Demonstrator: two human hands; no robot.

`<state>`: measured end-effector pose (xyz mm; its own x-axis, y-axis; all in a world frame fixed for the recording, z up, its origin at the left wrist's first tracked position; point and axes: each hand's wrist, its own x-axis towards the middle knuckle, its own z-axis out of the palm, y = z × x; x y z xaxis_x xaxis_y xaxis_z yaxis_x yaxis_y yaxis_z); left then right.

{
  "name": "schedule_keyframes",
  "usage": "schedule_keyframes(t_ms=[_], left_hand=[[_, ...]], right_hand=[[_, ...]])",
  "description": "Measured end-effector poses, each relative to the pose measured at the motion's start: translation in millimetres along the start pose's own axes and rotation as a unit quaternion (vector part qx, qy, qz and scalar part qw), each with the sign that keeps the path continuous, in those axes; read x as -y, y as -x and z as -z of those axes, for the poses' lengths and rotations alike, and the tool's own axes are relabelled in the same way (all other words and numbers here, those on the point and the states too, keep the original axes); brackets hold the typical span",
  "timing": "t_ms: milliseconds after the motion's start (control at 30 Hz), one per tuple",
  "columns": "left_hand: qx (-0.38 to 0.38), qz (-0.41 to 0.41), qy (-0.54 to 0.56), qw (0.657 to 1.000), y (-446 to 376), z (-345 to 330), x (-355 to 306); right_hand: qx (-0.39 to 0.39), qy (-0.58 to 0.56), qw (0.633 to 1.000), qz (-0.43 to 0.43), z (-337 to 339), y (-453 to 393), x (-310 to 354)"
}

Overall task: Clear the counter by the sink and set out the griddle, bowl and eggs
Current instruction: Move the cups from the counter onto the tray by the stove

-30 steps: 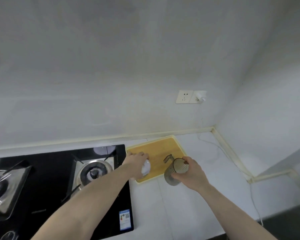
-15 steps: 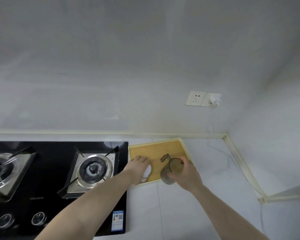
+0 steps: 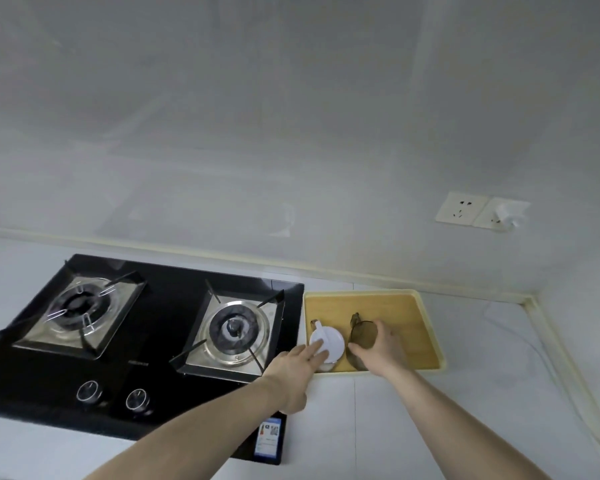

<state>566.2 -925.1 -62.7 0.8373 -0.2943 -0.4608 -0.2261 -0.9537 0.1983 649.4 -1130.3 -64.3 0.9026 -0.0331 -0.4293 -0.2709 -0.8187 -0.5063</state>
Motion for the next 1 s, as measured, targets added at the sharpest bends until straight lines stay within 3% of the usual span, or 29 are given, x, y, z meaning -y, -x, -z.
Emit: schedule_keyframes(t_ms=[267, 467, 567, 733, 1000], left_hand=[[0.017, 0.01, -0.001, 1.0, 2, 13, -5], [-0.088, 0.021, 0.143, 0.986, 62, 8, 25], [-0.143, 0.044, 0.187, 0.971, 114, 7, 55], [-0.226, 0.128, 0.214, 0.942, 208, 7, 122], [-0.371, 0.24, 0.256, 0.86, 373, -7, 206]], right_hand=[[0.007, -0.04, 0.999, 0.001, 2, -3, -12], [-0.107, -0.076, 0.989, 0.069, 11, 41, 8], [-0.124, -0.112, 0.977, 0.132, 5, 67, 40], [-0.02, -0.106, 0.959, 0.261, -37, 122, 125], [0.119, -0.079, 0.906, 0.398, -149, 224, 272]])
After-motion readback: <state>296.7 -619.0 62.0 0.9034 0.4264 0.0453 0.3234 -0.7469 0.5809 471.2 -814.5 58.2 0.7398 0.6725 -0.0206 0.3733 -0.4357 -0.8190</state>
